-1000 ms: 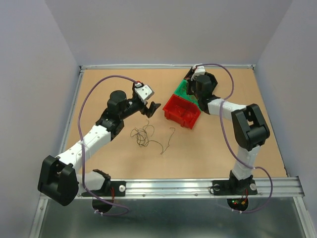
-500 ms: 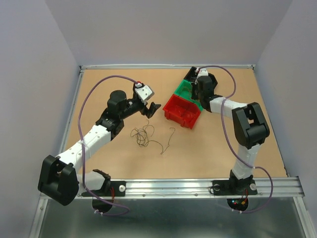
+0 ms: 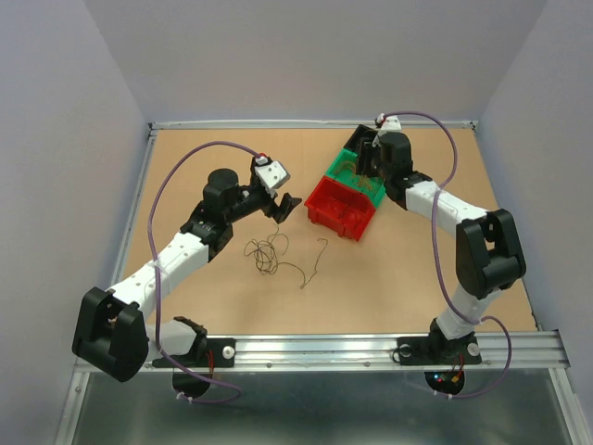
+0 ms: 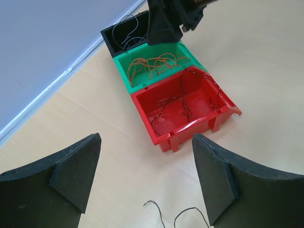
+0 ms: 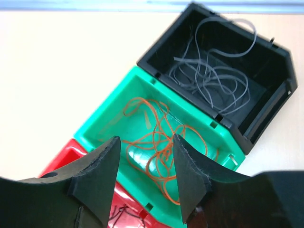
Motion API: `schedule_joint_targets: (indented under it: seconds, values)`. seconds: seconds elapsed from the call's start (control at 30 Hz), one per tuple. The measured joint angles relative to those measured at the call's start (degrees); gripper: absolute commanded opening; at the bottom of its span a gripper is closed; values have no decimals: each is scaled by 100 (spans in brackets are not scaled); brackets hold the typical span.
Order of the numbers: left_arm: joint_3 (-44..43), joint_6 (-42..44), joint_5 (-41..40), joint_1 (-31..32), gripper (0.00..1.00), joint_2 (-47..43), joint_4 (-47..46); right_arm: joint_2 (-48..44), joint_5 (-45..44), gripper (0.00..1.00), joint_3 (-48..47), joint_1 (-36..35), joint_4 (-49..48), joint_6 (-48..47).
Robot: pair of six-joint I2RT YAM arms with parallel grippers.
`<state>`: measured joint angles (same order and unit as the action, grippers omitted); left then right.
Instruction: Untangle the cables
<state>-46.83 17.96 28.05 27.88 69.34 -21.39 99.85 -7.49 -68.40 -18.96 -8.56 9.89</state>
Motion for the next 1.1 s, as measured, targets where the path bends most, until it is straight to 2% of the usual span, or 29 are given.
schedule_joint_targets:
  seconds: [0.3, 0.37, 0.53, 0.57, 0.6, 0.73, 0.9, 1.1]
  values:
    - [0, 22, 2, 0, 89, 4, 37, -415, 116, 54, 164, 0, -39, 192]
    - [0, 35, 0, 0, 89, 4, 44, -417, 273, 56, 271, 0, -39, 216]
    - [0, 61, -168, -7, 91, 4, 44, -612, 1311, 77, 809, -66, -33, 216]
    - [0, 59, -251, -39, 97, 4, 46, -732, 1478, 79, 988, -184, -37, 186]
    - [0, 50, -302, -55, 98, 4, 42, -824, 1593, 82, 1113, -282, -35, 149]
    - [0, -190, -623, -361, 99, 4, -7, -1362, 1978, 96, 1672, -1272, -129, -42]
    - [0, -549, -769, -925, 99, 4, -142, -1611, 2227, 93, 2133, -2245, -540, -125]
    - [0, -708, -688, -1080, 99, 31, -245, -883, 2214, 82, 2017, -2435, -896, -151]
